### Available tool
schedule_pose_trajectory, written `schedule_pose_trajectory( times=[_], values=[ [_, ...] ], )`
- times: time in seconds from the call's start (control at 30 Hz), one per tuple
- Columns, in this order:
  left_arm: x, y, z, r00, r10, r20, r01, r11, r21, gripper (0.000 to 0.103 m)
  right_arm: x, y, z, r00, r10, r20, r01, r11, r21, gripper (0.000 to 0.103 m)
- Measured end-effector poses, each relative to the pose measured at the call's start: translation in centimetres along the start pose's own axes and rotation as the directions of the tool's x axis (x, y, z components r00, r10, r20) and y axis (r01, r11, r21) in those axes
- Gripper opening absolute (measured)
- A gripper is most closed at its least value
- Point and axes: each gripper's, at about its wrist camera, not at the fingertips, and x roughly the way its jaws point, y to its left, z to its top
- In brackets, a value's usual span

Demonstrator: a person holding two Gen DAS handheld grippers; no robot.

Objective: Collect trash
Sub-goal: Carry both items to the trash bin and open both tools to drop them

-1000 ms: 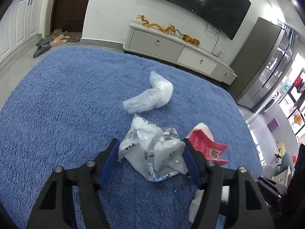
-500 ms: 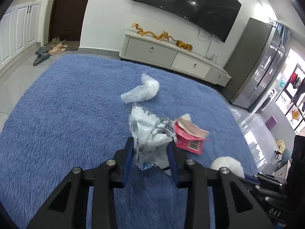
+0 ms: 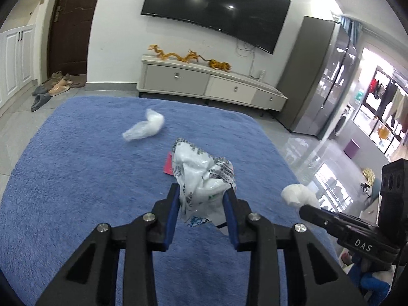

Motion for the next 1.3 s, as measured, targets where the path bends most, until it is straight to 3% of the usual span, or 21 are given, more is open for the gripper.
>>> schedule_pose_trajectory(
  times=[0.3,0.5,0.77,0.93,1.07,1.3],
  values=[
    [0.7,-5.7,-0.4,0.997,-0.069,-0.04,0.072,0.995,0.074,0.031,-4.9,-5.1,-1.7,0.99,-0.122,0.065,0.115,0.987,0.113,0.011],
    [2.4,-11.8,-0.3,0.987,-0.133,-0.086,0.146,0.974,0.171,0.031,-8.1,-10.7,-3.1,0.962,-0.256,0.093,0.23,0.946,0.229,0.011],
    [6.6,-22.3,-1.1,0.958,-0.211,-0.196,0.264,0.914,0.308,0.031,-12.1,-18.7,-6.3,0.894,-0.442,0.069,0.383,0.836,0.394,0.011],
    [9.4,-28.8,-2.8,0.935,-0.229,-0.27,0.322,0.866,0.382,0.031,-13.8,-22.4,-8.1,0.862,-0.506,0.038,0.434,0.774,0.461,0.011],
    [11.9,-32.6,-4.3,0.913,-0.23,-0.337,0.359,0.846,0.394,0.032,-14.4,-24.8,-9.3,0.849,-0.529,0.003,0.456,0.735,0.502,0.011],
    [14.8,-36.5,-6.2,0.877,-0.248,-0.411,0.412,0.829,0.378,0.035,-14.0,-27.9,-10.6,0.847,-0.529,-0.05,0.463,0.688,0.56,0.013]
  ],
)
